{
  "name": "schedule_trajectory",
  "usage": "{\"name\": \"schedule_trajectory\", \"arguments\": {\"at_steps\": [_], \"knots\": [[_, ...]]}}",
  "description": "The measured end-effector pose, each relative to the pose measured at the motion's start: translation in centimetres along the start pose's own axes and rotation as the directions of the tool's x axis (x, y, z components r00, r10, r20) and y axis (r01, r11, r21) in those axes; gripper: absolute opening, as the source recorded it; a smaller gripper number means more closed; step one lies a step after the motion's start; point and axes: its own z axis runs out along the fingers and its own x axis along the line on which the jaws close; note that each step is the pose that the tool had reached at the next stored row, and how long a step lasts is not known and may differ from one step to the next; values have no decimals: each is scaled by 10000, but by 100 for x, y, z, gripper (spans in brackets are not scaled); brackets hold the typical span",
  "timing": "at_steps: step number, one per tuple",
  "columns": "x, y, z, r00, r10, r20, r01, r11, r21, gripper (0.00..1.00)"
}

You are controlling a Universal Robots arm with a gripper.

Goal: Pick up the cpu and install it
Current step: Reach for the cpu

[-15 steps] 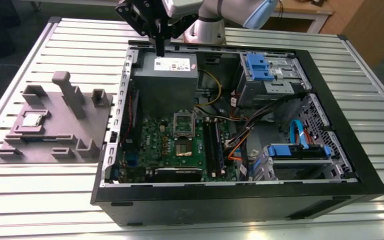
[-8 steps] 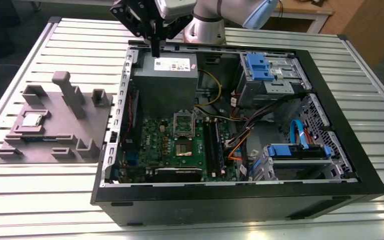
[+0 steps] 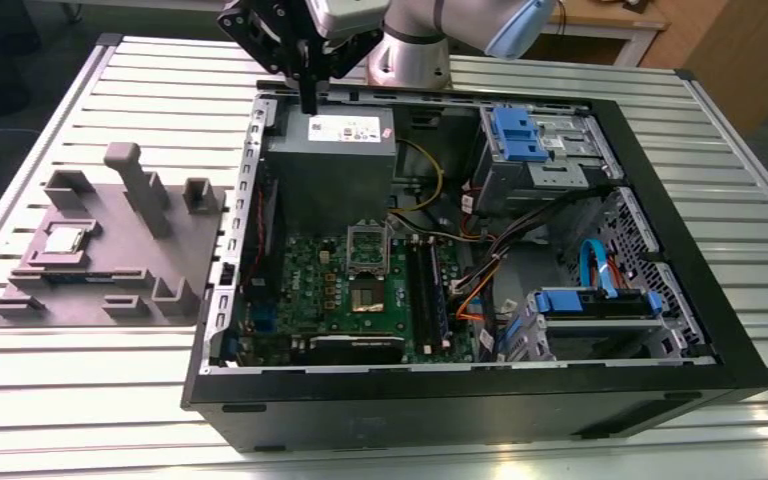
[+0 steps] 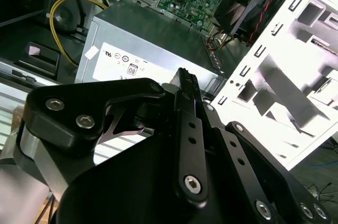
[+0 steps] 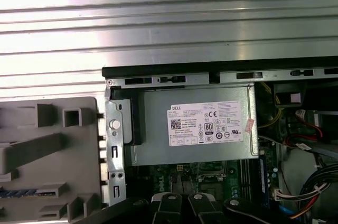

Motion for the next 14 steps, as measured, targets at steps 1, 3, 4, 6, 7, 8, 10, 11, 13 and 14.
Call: {"name": "schedule_trajectory", "arguments": {"at_steps": [1, 3, 4, 6, 7, 8, 10, 11, 13, 14], "knots": [[3, 0, 0, 10000, 0, 0, 0, 10000, 0, 10], [9, -1, 0, 10000, 0, -1, 0, 10000, 0, 10], [11, -1, 0, 10000, 0, -1, 0, 10000, 1, 10], [15, -1, 0, 10000, 0, -1, 0, 10000, 1, 10], [17, -1, 0, 10000, 0, 0, 0, 10000, 0, 10], [59, -5, 4, 10000, 0, 0, 0, 10000, 0, 10], [82, -7, 6, 10000, 0, 0, 0, 10000, 0, 10], [83, -7, 6, 10000, 1, 0, -1, 10000, 0, 10], [86, -7, 6, 10000, 0, 0, 0, 10000, 0, 10], [92, -7, 6, 10000, 0, 0, 0, 10000, 0, 10]]}}
